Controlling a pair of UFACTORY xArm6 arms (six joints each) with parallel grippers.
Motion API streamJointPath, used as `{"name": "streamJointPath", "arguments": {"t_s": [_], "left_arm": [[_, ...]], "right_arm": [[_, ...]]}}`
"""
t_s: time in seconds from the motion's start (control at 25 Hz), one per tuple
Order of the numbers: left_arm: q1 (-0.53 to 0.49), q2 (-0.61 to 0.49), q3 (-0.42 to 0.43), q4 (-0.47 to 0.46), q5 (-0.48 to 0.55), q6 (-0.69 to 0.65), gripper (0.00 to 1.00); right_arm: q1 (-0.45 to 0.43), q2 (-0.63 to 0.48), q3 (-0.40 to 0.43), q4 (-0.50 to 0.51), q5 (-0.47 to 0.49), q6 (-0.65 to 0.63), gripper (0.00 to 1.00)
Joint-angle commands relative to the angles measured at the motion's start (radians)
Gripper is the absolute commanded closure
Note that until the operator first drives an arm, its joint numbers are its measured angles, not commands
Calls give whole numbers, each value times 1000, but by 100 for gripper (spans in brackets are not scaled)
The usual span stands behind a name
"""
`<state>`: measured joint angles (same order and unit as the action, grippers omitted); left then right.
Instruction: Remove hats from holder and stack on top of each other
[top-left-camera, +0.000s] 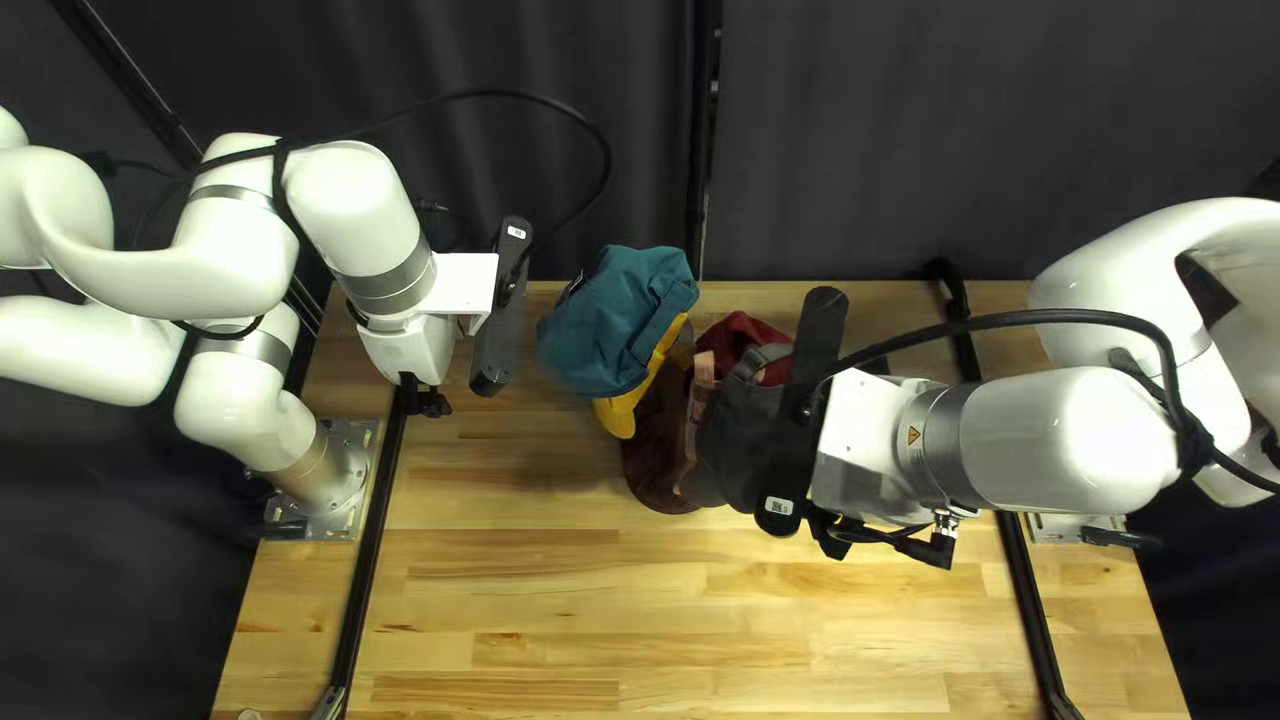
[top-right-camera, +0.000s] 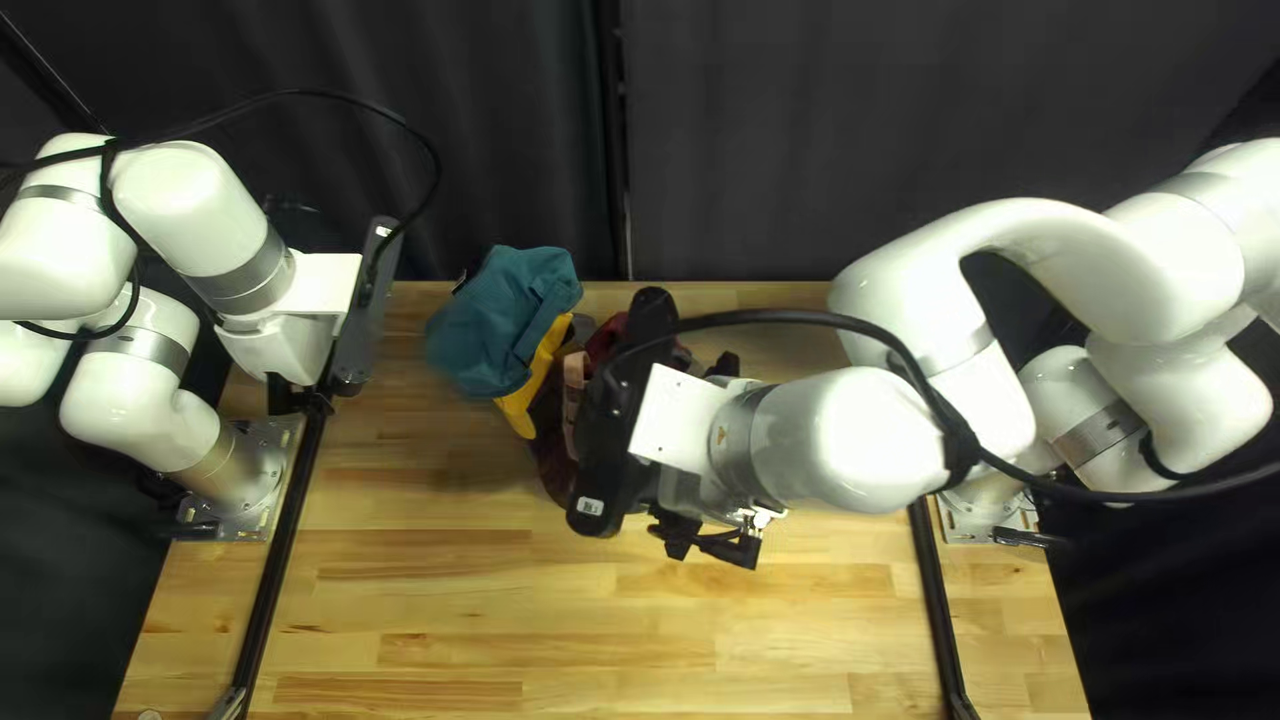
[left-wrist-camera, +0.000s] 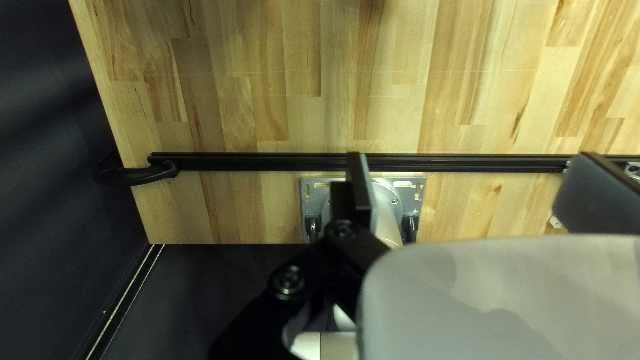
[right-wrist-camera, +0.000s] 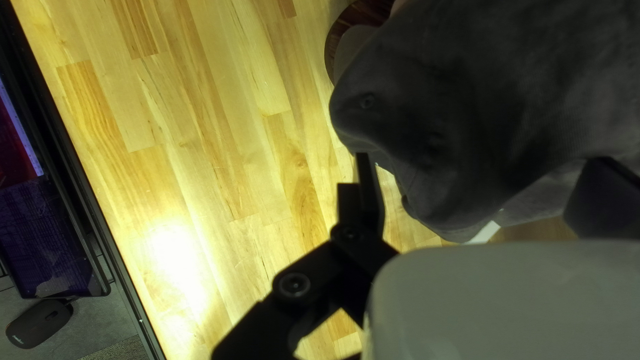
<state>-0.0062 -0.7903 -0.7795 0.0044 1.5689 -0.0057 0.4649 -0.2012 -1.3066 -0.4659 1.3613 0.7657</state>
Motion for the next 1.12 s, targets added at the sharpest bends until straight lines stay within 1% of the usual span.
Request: {"name": "streamJointPath", "arguments": {"t_s": [0.04, 0.08, 0.16, 0.2, 0.76, 0.96, 1.12], "left_arm": [[0, 0, 0, 0, 0, 0, 0], [0, 0, 0, 0, 0, 0, 0], [0, 0, 0, 0, 0, 0, 0], [0, 0, 0, 0, 0, 0, 0], [0, 0, 0, 0, 0, 0, 0], [0, 0, 0, 0, 0, 0, 0], [0, 0, 0, 0, 0, 0, 0]], "right_arm": [[-10, -7, 15, 5, -8, -1, 4], [-11, -7, 15, 5, -8, -1, 20], [-12, -6, 13, 6, -3, 0, 90], [-11, -5, 9, 6, 2, 1, 100], [16, 6, -30, -6, 49, 3, 100], [36, 9, -85, -20, 105, -9, 100], [64, 17, -197, -49, 215, -49, 100]]}}
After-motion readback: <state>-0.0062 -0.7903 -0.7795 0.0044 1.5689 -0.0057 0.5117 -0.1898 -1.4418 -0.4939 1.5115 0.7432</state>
